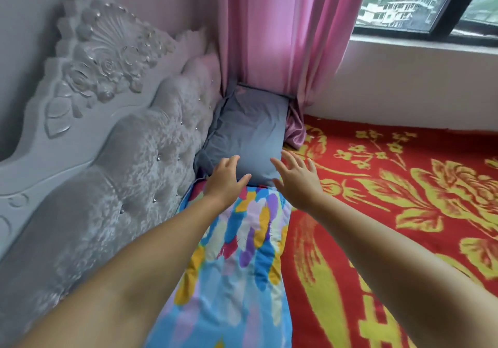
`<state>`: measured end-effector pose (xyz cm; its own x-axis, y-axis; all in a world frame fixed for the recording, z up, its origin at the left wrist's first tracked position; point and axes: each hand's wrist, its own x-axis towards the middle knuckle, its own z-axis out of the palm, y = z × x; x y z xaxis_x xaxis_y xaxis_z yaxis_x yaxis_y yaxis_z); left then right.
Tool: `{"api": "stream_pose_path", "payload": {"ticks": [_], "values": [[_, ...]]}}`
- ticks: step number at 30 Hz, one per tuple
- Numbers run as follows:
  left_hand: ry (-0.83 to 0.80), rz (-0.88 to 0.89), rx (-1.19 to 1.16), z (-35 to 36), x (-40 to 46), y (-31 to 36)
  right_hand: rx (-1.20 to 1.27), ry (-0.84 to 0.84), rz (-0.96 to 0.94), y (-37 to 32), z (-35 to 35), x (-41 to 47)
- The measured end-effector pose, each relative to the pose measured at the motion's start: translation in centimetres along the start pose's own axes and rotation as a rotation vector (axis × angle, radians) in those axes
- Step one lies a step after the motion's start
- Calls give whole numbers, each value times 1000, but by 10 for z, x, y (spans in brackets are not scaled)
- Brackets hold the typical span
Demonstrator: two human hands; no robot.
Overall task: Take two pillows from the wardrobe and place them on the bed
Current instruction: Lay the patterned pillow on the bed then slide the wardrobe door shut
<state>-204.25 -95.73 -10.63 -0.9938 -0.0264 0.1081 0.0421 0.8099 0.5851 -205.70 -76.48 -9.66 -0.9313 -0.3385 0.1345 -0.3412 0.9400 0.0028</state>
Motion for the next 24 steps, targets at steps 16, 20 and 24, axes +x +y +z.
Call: {"api": "stream_pose_path", "payload": {"ticks": [16, 20, 24], "values": [[270, -269, 100, -1, -148, 128, -3, 64, -315, 87, -69, -103], [328, -339, 195, -7, -214, 143, 2, 53, -439, 83, -91, -132], [431, -470, 230, -30, -277, 148, 53, 95, -559, 59, -110, -164]]}}
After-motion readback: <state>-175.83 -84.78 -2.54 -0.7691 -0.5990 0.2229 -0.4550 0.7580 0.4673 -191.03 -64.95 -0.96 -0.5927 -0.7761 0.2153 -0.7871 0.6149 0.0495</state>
